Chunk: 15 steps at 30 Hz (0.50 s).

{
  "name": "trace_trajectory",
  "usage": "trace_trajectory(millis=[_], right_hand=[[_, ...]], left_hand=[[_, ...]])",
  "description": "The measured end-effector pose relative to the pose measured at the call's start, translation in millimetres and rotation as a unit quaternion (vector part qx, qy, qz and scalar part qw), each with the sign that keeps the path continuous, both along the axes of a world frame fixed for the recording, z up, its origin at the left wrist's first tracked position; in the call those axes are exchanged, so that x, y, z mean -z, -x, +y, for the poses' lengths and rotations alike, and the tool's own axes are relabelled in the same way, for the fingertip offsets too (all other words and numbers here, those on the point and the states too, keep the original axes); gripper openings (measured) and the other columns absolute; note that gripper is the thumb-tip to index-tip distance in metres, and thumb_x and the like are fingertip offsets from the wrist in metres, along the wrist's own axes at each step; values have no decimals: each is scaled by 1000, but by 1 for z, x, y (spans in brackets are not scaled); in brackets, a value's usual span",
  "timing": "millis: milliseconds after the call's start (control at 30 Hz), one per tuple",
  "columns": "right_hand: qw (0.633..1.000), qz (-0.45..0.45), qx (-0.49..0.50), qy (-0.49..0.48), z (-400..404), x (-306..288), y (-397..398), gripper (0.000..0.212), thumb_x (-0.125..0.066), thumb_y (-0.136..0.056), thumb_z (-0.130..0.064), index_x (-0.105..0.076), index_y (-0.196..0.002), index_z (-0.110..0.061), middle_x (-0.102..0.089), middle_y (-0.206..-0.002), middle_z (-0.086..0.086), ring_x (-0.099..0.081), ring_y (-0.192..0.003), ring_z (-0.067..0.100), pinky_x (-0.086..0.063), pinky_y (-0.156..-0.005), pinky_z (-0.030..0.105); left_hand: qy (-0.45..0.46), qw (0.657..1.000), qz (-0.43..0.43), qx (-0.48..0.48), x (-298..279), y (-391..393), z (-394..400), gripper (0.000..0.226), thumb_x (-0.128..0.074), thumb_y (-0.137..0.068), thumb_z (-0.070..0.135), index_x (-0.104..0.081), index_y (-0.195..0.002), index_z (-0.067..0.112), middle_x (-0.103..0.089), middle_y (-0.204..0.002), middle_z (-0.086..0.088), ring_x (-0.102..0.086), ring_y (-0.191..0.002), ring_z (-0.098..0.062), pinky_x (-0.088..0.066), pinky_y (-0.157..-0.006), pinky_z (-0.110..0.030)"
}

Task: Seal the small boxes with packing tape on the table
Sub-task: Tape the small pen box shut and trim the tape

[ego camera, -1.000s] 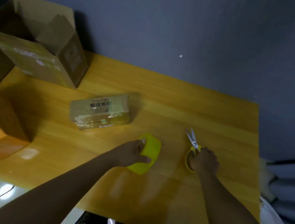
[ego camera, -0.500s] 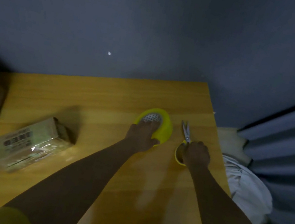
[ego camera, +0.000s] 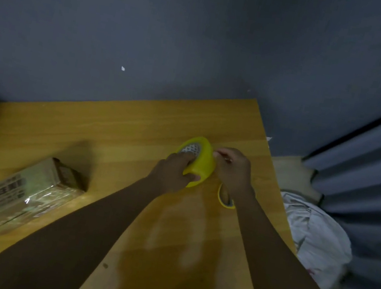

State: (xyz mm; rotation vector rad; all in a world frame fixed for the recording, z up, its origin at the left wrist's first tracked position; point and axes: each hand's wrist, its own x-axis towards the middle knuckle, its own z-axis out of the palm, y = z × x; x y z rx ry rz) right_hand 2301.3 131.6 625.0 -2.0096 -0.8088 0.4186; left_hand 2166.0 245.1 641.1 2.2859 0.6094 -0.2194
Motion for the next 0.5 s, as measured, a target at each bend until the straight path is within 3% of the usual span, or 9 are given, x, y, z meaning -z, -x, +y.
trace_trajectory(millis=[67,200,300,333,400,500], right_hand=[[999,-1,-18,29,7,-5,2,15,-59,-94,-10,-69,-102,-1,-67,-101,14,-57,-86,16,-44,-75,22],[989,75,-69,106,17,-13,8,27,-52,-98,-11,-60,-122,0,-60,-121,15,-58,-111,26,-45,-87,28],[983,167,-41,65,17,-22,25,33,-56,-97,-18,-57,-126,-2,-58,-122,8,-56,-114,22,-46,-90,22],[979,196,-18,48,17,-24,32,36,-58,-96,-19,-57,-127,-2,-56,-120,6,-55,-114,20,-45,-90,19],[972,230,20,37,17,-20,42,40,-63,-93,-22,-57,-128,-3,-56,-123,7,-52,-119,20,-46,-97,29],[965,246,71,61,19,-10,52,38,-69,-89,-23,-61,-122,-6,-60,-119,9,-57,-114,22,-48,-98,41]], left_hand=[[7,1000,-7,-12,-1,7,-1,27,-58,-94,36,-45,-98,14,-30,-75,6,-48,-88,-39,-35,-67,-39],[1,1000,-8,-22,-8,23,-1,27,-59,-94,35,-48,-102,11,-38,-82,-2,-48,-91,-37,-37,-69,-41],[-30,999,-12,-21,-14,31,-1,32,-58,-94,37,-50,-107,9,-38,-80,3,-50,-90,-33,-32,-66,-36],[-51,999,-6,-16,-15,34,-1,34,-58,-94,39,-50,-110,10,-44,-86,0,-51,-93,-32,-34,-67,-35],[-95,995,18,-7,-16,36,-2,41,-57,-93,40,-48,-122,13,-54,-110,-6,-51,-104,-29,-39,-75,-37],[-159,984,77,15,-13,41,-3,56,-57,-93,42,-37,-141,21,-48,-134,-4,-43,-126,-26,-38,-95,-41]])
